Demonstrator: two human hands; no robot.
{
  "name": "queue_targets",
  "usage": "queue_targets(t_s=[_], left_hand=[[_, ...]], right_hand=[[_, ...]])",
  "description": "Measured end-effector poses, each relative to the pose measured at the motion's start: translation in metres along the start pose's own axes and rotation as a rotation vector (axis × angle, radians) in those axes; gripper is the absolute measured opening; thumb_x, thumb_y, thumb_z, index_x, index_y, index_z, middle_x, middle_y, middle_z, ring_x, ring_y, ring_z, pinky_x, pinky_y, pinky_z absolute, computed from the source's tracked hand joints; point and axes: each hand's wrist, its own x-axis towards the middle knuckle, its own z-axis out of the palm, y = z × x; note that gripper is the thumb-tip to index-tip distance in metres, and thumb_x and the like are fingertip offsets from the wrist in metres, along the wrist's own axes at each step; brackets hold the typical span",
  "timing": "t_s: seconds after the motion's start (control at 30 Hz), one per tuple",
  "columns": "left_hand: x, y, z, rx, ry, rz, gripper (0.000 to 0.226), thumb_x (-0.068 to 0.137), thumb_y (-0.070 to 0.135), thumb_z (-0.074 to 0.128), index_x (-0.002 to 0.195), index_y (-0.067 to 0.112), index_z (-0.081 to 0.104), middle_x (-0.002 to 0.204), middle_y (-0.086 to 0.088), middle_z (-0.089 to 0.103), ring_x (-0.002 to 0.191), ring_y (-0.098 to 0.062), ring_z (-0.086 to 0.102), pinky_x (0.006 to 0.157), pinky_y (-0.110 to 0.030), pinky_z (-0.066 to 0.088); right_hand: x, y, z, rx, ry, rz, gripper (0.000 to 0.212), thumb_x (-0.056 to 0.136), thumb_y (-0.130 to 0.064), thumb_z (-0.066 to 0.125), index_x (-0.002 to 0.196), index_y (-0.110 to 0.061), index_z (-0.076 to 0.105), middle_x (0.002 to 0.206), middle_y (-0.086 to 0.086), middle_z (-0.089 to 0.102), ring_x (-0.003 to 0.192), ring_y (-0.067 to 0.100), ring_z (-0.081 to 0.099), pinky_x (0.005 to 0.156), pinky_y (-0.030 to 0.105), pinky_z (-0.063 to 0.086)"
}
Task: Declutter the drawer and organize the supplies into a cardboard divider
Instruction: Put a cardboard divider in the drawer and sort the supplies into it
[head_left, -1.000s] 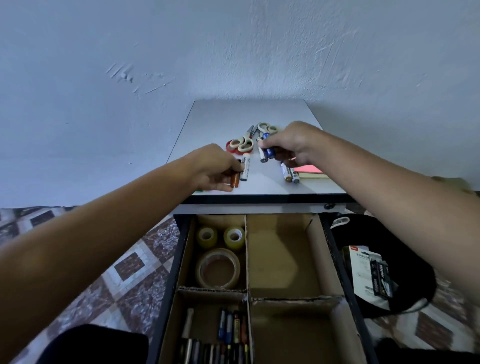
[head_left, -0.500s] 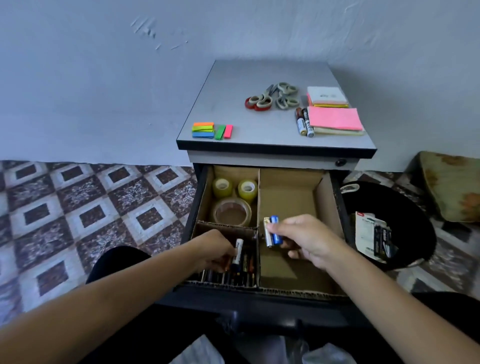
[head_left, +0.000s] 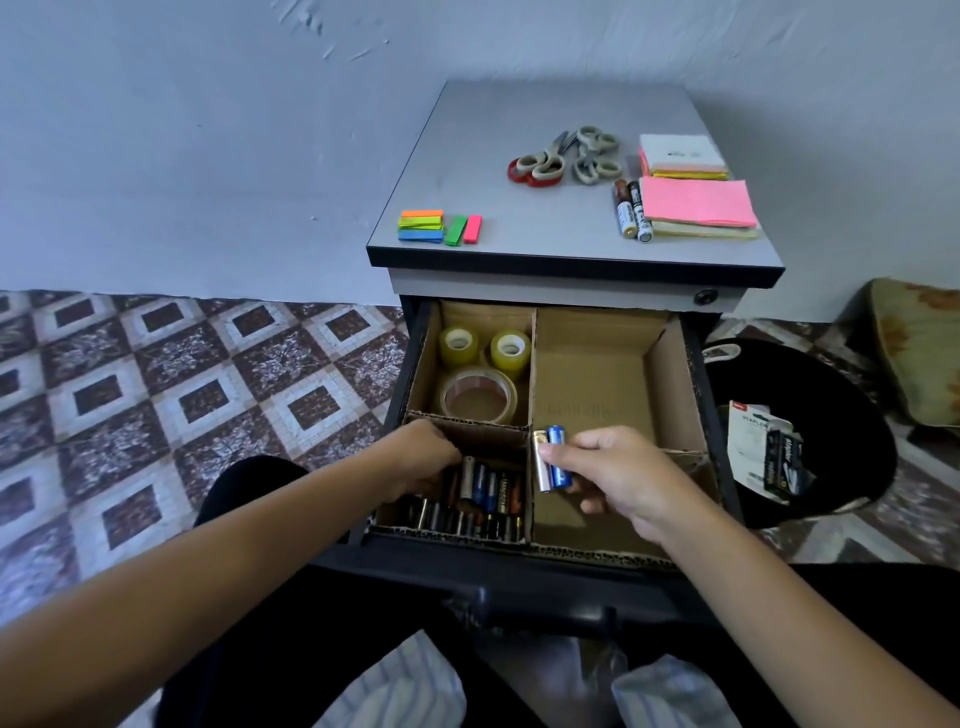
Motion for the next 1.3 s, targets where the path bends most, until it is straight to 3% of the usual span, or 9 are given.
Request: queue_targets(t_s=[0.13,0.23,0.33,0.5,0.67,0.83,1.0,1.1,1.3], left_hand=[[-0.017,0.007,-0.022,0.095,0.087,0.254,0.016,0.096,0.015,0.047,0.106,0.015,0.059,0.092,-0.002,0.062,0.080,-0.016,0.059,0.071,-0.026,0.051],[-0.017,0.001,-0.034,0.290,0.438,0.496,0.024,0.096,0.021,0.047,0.116,0.017,0.060,0.098,0.001,0.064,0.086,-0.018,0.061,0.070,-0.027,0.048],[-0.001,-0.012,-0.037,0.278,0.632,0.526,0.032,0.097,0.022,0.046,0.125,0.013,0.055,0.120,-0.006,0.056,0.108,-0.019,0.053,0.084,-0.024,0.037],[0.020,-0.028,-0.022,0.116,0.522,0.356,0.047,0.100,0.029,0.038,0.144,0.016,0.033,0.143,-0.008,0.043,0.132,-0.022,0.039,0.105,-0.036,0.033],[0.024,-0.033,-0.019,0.009,0.479,0.327,0.049,0.100,0.031,0.037,0.147,0.023,0.025,0.147,-0.007,0.040,0.131,-0.024,0.041,0.099,-0.031,0.034],[0.024,-0.035,-0.017,0.001,0.494,0.335,0.050,0.100,0.034,0.038,0.147,0.025,0.025,0.148,-0.007,0.037,0.133,-0.023,0.039,0.101,-0.032,0.034],[0.026,-0.036,-0.018,-0.034,0.495,0.353,0.049,0.100,0.032,0.040,0.146,0.024,0.026,0.147,-0.008,0.039,0.134,-0.021,0.037,0.104,-0.033,0.033],[0.027,-0.038,-0.018,-0.047,0.491,0.368,0.049,0.099,0.031,0.040,0.146,0.023,0.027,0.147,-0.007,0.038,0.136,-0.019,0.035,0.103,-0.030,0.032],[0.029,-0.040,-0.018,-0.065,0.471,0.372,0.049,0.099,0.032,0.040,0.146,0.023,0.027,0.148,-0.004,0.037,0.138,-0.017,0.032,0.105,-0.030,0.031]], right_hand=[[0.005,-0.008,0.015,0.092,-0.044,-0.006,0.012,0.087,-0.025,0.065,0.082,-0.014,0.067,0.075,0.000,0.064,0.066,0.009,0.057,0.049,0.019,0.046],[0.013,-0.016,0.035,0.156,-0.094,0.010,0.012,0.089,-0.020,0.062,0.082,-0.012,0.064,0.078,0.005,0.064,0.064,0.011,0.059,0.050,0.020,0.049],[0.028,-0.019,0.065,0.171,-0.104,0.041,0.014,0.091,-0.019,0.060,0.081,-0.009,0.062,0.079,0.006,0.061,0.062,0.012,0.058,0.049,0.019,0.050],[0.063,-0.012,0.105,0.109,-0.004,0.182,0.028,0.088,-0.020,0.064,0.106,0.001,0.061,0.098,0.012,0.061,0.069,0.019,0.060,0.052,0.025,0.053],[0.079,0.003,0.111,-0.028,0.069,0.220,0.015,0.090,-0.017,0.062,0.092,-0.003,0.056,0.090,0.012,0.062,0.082,0.027,0.065,0.069,0.036,0.057],[0.081,0.013,0.107,-0.255,0.097,0.187,0.012,0.088,-0.012,0.061,0.094,-0.002,0.061,0.096,0.015,0.067,0.086,0.029,0.067,0.077,0.041,0.058],[0.073,0.015,0.105,-0.446,0.121,0.101,0.016,0.090,-0.014,0.059,0.104,-0.006,0.059,0.104,0.009,0.062,0.091,0.024,0.061,0.068,0.027,0.046],[0.068,0.018,0.107,-0.515,0.138,0.009,0.022,0.090,-0.008,0.056,0.112,-0.011,0.057,0.111,0.008,0.061,0.095,0.023,0.058,0.073,0.028,0.043],[0.067,0.016,0.103,-0.535,0.123,0.029,0.036,0.091,0.000,0.043,0.118,-0.015,0.061,0.098,0.006,0.060,0.081,0.023,0.057,0.066,0.026,0.042]])
